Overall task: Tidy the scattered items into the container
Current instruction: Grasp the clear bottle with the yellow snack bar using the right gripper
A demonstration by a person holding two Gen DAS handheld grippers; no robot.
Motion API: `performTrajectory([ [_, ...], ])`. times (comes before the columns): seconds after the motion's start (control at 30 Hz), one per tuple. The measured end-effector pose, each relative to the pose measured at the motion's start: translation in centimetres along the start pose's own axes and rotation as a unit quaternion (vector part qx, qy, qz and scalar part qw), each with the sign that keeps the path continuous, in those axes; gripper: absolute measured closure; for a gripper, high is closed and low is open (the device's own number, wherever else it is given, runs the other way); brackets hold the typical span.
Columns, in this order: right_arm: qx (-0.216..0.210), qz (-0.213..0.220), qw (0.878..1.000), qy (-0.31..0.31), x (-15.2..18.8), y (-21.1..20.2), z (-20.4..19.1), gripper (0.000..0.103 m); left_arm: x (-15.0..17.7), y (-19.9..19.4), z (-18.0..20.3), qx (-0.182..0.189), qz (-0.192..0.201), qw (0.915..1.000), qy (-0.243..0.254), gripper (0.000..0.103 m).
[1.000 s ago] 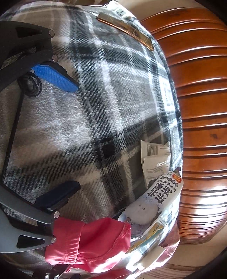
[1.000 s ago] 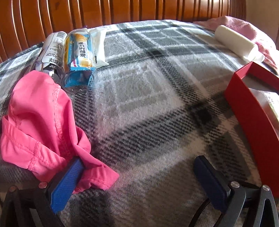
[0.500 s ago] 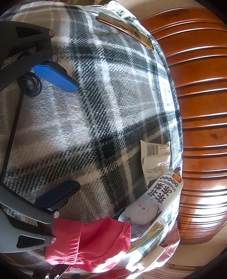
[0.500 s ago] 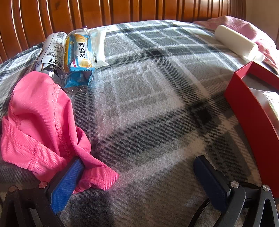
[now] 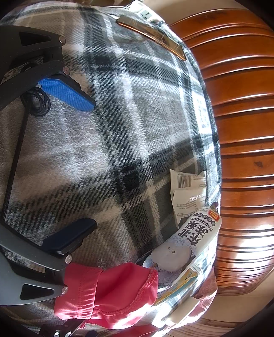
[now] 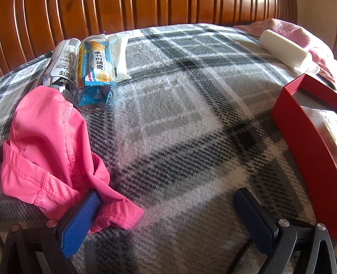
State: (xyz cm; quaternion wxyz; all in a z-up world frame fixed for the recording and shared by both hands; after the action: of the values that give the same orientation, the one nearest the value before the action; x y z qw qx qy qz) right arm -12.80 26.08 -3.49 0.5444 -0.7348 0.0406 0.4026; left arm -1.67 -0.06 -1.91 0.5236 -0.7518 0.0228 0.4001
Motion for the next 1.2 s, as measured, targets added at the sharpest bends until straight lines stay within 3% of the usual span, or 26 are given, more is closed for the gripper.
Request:
performTrajectory([
  [0.27,0.003,-0.006,1.000,-0.003,0.0,0.2,-0.2,0.000,0.2,0.4,0.2,-0.004,0.001,1.0000,0.005,0.000],
  [0.43,-0.005,-0.005,1.000,0.004,0.2,0.0,0.0,0.000,0.4,-0.1,0.2,0.012,-0.011,0.9998,0.007,0.000],
  [0.57,0.001,-0.011,1.000,0.010,0.1,-0.3,-0.2,0.000,-0.4,-2.6,0.8,0.058,-0.012,0.9980,0.020,0.000],
  [0.63,-0.027,-0.023,0.999,0.016,-0.3,-0.6,-0.6,0.000,-1.5,-4.1,1.0,0.086,-0.004,0.9962,0.011,0.000],
  [0.7,-0.080,-0.026,0.996,0.003,-1.6,-1.2,-1.6,0.000,-2.8,-4.9,1.0,0.103,0.007,0.9946,-0.014,0.000],
  [0.83,-0.117,0.009,0.993,-0.014,-5.5,-2.4,-2.8,0.000,-5.2,-3.8,1.3,0.101,-0.024,0.9943,-0.025,0.000],
  [0.93,-0.110,0.022,0.994,-0.014,-8.2,-1.5,-2.6,0.000,-5.8,-3.4,0.6,0.092,-0.020,0.9948,-0.039,0.000],
  [1.03,-0.098,-0.002,0.995,-0.013,-10.3,1.0,-2.7,0.000,-5.4,-2.8,-0.3,0.078,-0.022,0.9949,-0.059,0.000],
  [1.2,-0.127,-0.014,0.992,0.021,-12.2,4.8,-3.5,0.000,-5.1,-1.5,-1.1,0.089,-0.042,0.9919,-0.081,0.000],
])
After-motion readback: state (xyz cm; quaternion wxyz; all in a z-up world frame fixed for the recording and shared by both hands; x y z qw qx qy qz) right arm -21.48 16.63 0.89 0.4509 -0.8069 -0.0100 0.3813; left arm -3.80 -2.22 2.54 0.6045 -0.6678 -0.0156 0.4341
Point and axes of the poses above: each gripper's, at about its wrist camera, not at the fingertips, and y roughly the way its jaws point, z to its right, x to its underside, the point moved 3 cm from there along y, roughly the way its jaws point, and after that the axes turned 6 degrees about -x, right-handed, at the moved point
